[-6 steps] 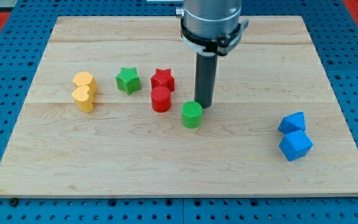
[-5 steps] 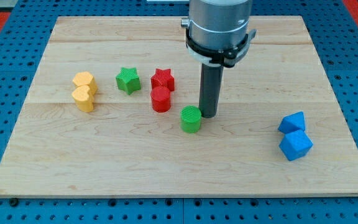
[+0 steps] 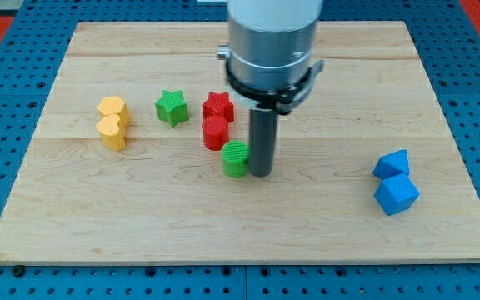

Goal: Move green circle at the bottom of red circle

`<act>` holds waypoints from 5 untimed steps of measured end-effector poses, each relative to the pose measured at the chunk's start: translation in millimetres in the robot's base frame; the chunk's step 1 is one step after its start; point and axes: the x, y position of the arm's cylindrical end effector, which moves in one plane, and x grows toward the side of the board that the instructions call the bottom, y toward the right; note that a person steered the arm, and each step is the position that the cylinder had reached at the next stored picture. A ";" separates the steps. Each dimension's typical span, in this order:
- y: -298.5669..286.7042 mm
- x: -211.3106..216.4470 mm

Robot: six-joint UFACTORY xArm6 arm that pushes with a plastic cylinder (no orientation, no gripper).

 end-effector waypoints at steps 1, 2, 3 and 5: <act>-8.1 0.0; -8.2 0.0; -8.2 0.0; 61.6 -19.7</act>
